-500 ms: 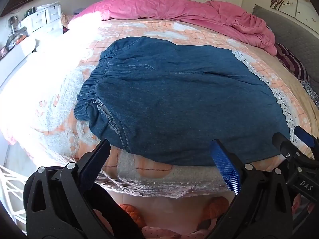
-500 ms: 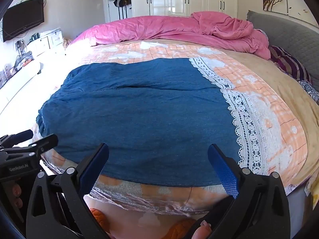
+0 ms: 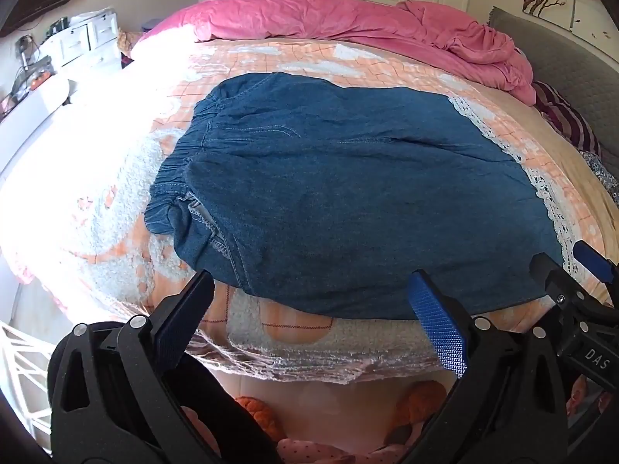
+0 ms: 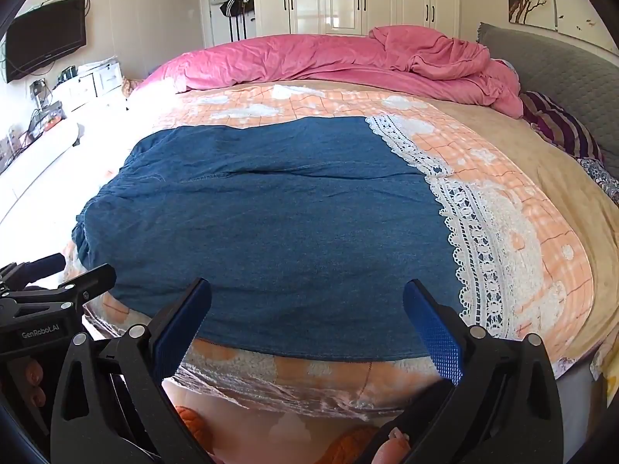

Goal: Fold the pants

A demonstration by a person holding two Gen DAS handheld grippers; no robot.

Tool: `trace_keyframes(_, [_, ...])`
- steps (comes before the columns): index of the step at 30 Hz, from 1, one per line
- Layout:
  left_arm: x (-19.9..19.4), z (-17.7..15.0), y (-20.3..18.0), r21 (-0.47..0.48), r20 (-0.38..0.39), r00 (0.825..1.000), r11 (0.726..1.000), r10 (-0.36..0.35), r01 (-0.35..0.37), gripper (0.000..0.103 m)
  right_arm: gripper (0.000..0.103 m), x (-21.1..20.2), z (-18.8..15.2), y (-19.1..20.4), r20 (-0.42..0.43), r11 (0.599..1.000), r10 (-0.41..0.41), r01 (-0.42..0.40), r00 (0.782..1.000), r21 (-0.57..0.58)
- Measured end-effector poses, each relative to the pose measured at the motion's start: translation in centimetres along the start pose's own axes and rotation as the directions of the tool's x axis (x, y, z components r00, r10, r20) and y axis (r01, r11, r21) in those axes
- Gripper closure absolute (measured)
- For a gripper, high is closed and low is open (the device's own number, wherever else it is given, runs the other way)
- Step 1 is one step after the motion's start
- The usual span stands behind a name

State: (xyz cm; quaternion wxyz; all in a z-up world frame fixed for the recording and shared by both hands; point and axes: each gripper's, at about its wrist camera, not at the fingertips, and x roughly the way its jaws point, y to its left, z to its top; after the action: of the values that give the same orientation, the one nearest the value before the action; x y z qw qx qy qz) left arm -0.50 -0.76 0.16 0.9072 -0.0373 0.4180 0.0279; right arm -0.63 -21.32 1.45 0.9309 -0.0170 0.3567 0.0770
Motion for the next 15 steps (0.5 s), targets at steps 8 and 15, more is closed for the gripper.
trace_keyframes(8, [-0.05, 0.16, 0.09, -0.002, 0.0, 1.0, 1.0, -0.009, 0.009, 0.009, 0.004, 0.01, -0.22, -0.04, -0.005, 1.0, 0.0, 0.0, 1.0, -0.001])
trace_keyframes(15, [-0.07, 0.21, 0.1, -0.003, 0.002, 1.0, 1.0, -0.009, 0.009, 0.009, 0.004, -0.05, -0.27, 0.1, -0.001, 1.0, -0.003, 0.003, 1.0, -0.005])
